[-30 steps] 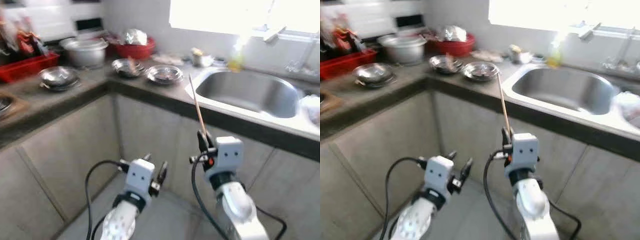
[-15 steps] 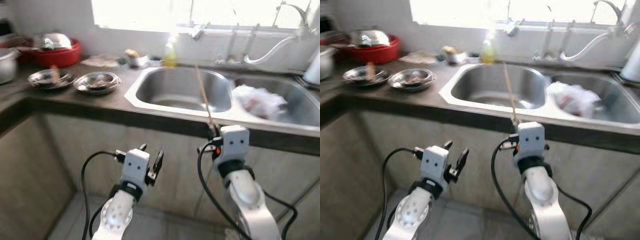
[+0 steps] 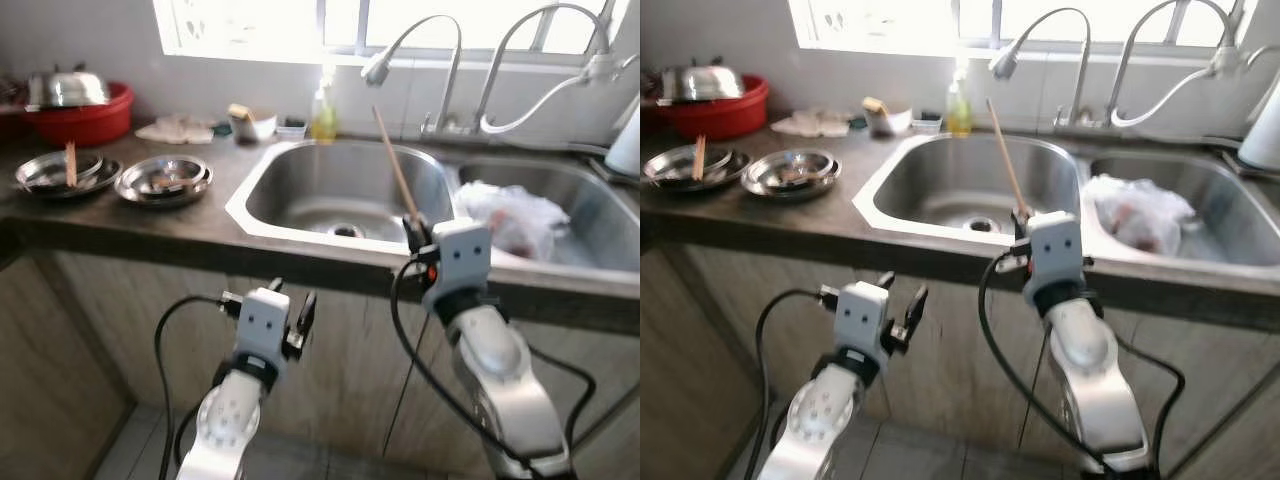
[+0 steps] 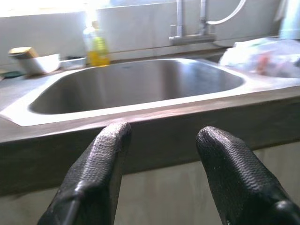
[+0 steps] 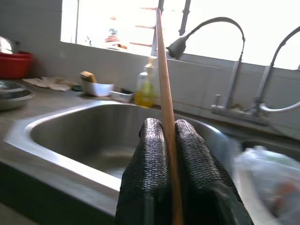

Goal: Kitchen organization

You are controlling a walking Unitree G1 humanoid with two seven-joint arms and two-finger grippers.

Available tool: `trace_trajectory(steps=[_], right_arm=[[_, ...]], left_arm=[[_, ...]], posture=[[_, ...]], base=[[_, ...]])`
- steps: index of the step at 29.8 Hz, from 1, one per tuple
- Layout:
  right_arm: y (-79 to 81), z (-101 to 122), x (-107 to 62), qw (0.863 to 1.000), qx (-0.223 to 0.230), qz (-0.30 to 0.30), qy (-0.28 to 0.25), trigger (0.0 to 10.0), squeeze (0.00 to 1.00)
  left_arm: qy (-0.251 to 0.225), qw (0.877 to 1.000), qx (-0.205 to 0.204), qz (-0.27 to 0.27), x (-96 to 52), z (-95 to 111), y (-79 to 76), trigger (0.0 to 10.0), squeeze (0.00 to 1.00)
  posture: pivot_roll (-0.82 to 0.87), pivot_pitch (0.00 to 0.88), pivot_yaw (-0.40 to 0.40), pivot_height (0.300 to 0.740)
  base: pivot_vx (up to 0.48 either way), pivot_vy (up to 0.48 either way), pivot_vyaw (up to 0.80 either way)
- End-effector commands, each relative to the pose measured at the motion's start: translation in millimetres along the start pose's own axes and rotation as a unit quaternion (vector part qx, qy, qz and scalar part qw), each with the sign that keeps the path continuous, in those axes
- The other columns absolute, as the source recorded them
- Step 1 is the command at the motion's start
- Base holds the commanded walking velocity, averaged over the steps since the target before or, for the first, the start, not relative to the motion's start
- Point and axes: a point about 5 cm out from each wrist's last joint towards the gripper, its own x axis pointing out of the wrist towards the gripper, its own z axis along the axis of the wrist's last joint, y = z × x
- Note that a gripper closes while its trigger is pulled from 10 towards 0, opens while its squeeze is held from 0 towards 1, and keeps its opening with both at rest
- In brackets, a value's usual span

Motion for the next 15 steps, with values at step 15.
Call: trace_trajectory(steps=[15], right_arm=[[-23.9,-1,23.1,0.999,-0.027,-0.016,0.032,10.0,0.0]], left_arm=[[-0.009,1.0,-0.003,-0.008,3.3,3,-4.4,10.0,0.0]], posture=[[-0.01,0.0,-0.047,0.74]], base=[[0.294,0.0,0.27]])
